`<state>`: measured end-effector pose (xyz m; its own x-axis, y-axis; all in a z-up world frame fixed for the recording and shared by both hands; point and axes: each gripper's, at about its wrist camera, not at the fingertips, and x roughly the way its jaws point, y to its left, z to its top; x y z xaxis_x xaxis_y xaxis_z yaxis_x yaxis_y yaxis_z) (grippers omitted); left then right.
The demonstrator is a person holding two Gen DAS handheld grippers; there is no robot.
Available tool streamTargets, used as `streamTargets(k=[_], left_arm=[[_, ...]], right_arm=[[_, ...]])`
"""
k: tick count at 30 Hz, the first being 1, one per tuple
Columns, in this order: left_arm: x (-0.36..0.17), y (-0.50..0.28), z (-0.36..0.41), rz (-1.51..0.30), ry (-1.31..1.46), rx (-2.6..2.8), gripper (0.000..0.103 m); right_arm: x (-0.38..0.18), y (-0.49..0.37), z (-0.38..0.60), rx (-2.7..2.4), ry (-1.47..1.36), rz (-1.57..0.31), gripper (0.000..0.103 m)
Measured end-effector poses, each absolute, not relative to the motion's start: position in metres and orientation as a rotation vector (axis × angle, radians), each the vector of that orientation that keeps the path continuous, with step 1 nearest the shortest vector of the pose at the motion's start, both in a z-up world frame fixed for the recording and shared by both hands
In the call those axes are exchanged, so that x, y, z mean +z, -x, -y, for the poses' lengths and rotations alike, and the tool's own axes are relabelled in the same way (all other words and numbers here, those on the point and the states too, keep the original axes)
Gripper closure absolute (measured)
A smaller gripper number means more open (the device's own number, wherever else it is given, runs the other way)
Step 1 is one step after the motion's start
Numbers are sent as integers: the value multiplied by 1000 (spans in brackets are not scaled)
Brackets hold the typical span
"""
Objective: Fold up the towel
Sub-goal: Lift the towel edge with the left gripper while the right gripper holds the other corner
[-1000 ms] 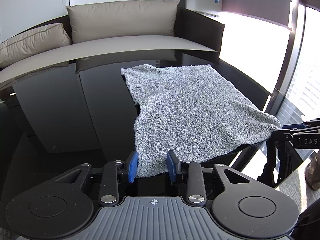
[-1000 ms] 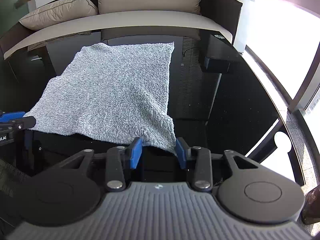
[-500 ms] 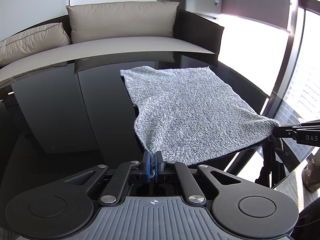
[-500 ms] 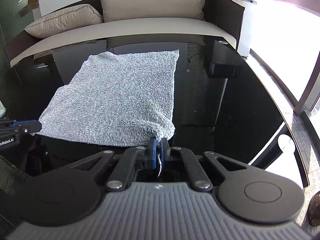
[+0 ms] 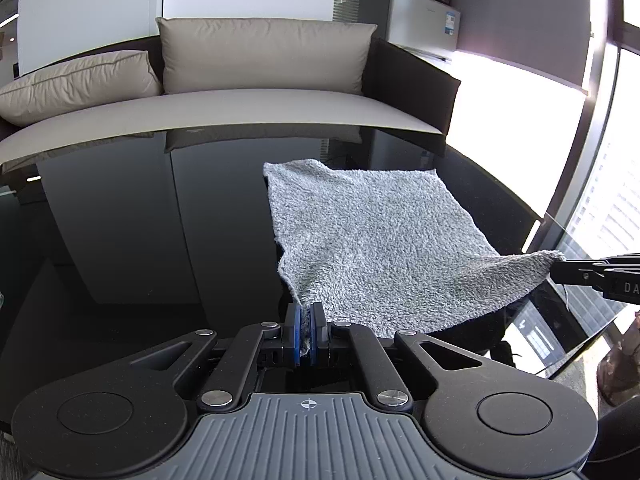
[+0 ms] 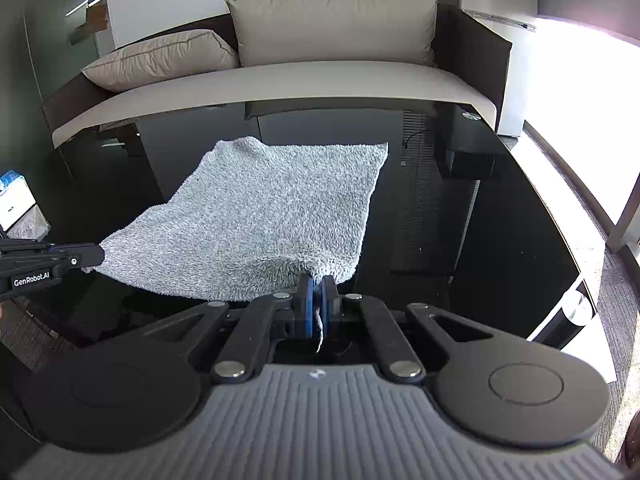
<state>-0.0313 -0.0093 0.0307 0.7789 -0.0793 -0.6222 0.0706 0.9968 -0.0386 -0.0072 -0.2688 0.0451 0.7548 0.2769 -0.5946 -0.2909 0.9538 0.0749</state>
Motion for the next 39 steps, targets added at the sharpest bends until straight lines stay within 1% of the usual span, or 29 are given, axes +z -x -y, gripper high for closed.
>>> streamTargets(k=[5,26,39], left_arm=[[44,18,8,-655,16,-65,99],[58,-82,7,-640,4,-36,99],[47,-144,15,-644,-39,-34,99]], right_arm=[[57,-1,266,316,35,-620,99],[52,-90,253,249,7,-625,99],[44,-148,252,197,-23,-619,99]])
